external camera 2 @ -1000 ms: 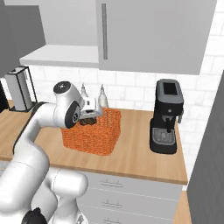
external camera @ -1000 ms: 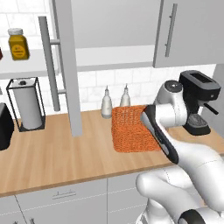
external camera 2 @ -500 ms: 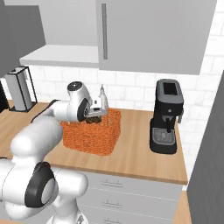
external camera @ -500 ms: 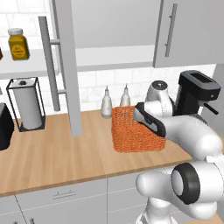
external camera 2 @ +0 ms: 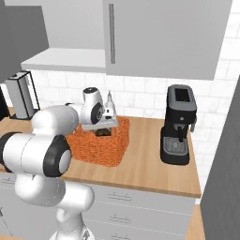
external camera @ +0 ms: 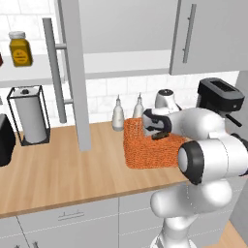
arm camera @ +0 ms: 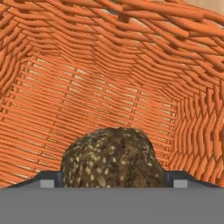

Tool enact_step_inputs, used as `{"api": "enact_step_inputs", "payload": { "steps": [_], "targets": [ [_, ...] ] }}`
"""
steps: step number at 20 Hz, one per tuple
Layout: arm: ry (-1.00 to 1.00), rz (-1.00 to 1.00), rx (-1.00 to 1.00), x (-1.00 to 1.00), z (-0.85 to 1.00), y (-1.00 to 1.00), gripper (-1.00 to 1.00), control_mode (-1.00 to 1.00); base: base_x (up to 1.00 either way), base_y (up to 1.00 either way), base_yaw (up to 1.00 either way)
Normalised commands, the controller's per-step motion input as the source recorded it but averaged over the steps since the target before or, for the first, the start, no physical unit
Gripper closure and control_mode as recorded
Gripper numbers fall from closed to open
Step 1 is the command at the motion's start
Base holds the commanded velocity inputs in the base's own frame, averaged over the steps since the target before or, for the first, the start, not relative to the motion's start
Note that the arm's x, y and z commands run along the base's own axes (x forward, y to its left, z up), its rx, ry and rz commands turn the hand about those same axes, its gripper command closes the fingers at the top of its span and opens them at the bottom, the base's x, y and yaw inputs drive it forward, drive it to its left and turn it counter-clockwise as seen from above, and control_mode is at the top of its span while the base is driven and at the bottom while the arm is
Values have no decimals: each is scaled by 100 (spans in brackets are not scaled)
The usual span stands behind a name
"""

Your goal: Open the cabinet, pick up the bread from the cabinet and place it in the basket. Then move the basket to the dining counter.

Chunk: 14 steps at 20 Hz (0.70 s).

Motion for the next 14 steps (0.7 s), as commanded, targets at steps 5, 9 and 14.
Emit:
{"api": "enact_step_inputs", "payload": {
  "steps": [5,9,14],
  "targets": [
    [8,0,0,19,-56,0,100,-100,0,0,0],
    [5,0,0,11,-39,0,100,-100,0,0,0],
    [0,0,0,0,-10,0,-100,-100,0,0,0]
  ]
}}
